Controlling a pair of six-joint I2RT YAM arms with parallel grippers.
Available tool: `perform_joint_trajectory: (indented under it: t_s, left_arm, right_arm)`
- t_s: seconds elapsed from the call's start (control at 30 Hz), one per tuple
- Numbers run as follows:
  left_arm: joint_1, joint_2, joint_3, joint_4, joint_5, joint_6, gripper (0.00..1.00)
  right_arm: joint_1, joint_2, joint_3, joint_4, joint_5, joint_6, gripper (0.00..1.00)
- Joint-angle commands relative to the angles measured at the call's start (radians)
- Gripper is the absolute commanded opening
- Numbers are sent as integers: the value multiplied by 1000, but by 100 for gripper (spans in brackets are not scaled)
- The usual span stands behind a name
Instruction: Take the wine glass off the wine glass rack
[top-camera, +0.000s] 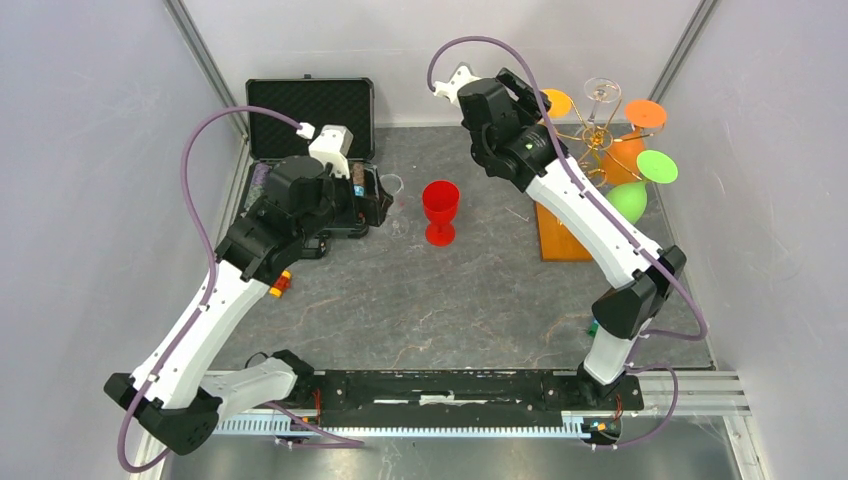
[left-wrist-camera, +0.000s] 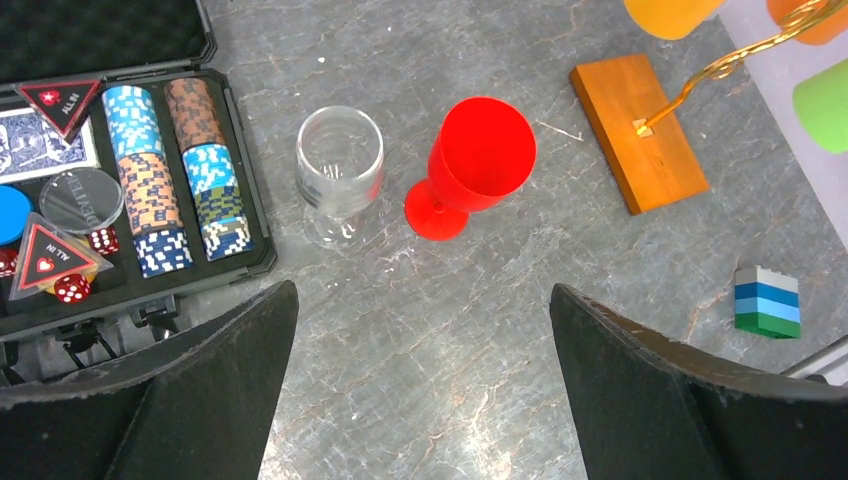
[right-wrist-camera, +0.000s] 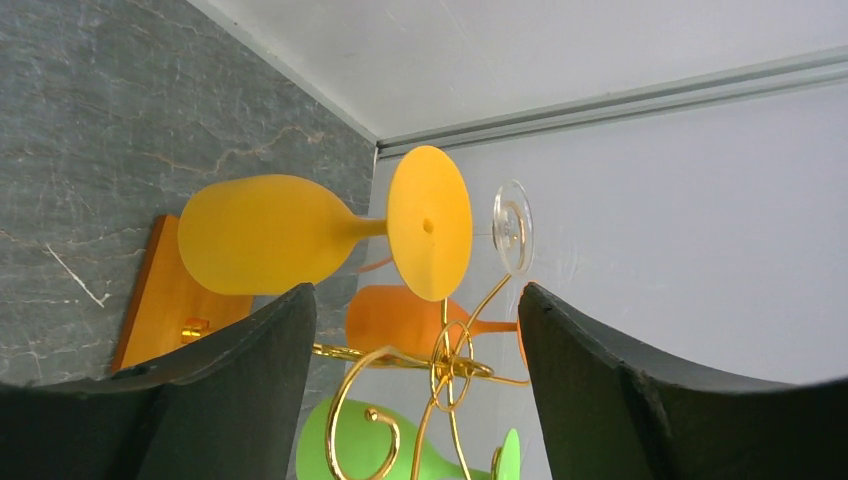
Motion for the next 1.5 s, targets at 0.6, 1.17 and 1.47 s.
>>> perform_joint_trajectory:
  t_s: [0.6, 1.17, 1.47]
  left_arm:
    - [22, 10, -77, 102, 56, -14, 100]
    - [26, 12, -85, 107, 63, -18, 100]
    - [26, 12, -87, 110, 68, -18, 100]
  right_arm:
    - [-143, 60, -7, 90, -214, -130, 56]
    - [-143, 39, -71, 138, -196, -154, 24]
    - [-140, 5, -75, 181, -156, -177, 0]
